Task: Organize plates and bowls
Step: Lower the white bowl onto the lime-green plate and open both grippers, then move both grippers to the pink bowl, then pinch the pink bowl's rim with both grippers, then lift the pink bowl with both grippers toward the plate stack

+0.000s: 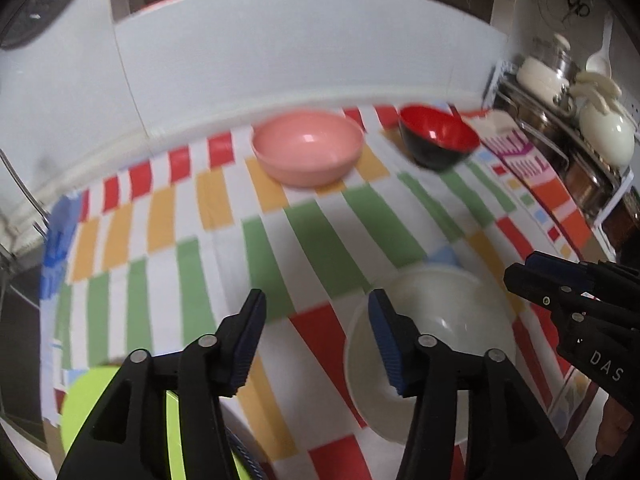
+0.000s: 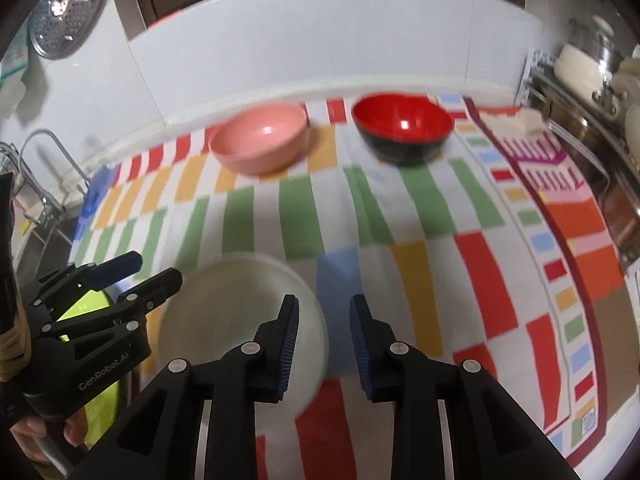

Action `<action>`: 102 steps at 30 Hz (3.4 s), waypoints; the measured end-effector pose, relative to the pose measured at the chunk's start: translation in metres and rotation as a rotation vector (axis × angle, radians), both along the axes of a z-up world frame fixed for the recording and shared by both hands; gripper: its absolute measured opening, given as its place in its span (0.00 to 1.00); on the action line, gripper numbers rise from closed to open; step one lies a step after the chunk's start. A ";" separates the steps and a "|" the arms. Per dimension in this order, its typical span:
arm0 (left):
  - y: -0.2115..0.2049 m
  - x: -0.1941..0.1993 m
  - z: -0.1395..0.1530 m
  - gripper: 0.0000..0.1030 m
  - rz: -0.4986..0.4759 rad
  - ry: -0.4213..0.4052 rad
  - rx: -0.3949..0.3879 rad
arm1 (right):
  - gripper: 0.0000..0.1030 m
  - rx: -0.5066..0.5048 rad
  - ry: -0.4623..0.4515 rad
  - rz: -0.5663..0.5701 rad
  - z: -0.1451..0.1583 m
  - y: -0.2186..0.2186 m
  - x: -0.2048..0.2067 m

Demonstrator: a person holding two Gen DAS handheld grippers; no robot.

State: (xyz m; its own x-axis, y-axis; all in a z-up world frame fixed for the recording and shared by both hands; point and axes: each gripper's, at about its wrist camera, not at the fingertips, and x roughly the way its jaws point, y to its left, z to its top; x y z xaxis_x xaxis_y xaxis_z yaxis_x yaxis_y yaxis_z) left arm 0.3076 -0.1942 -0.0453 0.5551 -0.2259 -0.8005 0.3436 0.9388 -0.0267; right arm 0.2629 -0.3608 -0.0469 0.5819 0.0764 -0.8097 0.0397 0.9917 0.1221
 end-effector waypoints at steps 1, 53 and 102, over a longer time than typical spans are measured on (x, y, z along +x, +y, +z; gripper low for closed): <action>0.003 0.002 0.004 0.55 0.004 -0.012 0.000 | 0.27 0.002 -0.010 0.003 0.003 0.000 0.004; -0.001 0.234 -0.055 0.42 -0.022 0.106 0.029 | 0.21 0.037 0.063 0.094 -0.047 0.011 0.236; -0.006 0.127 0.035 0.12 -0.119 -0.054 -0.029 | 0.09 0.056 -0.068 -0.014 0.041 -0.002 0.119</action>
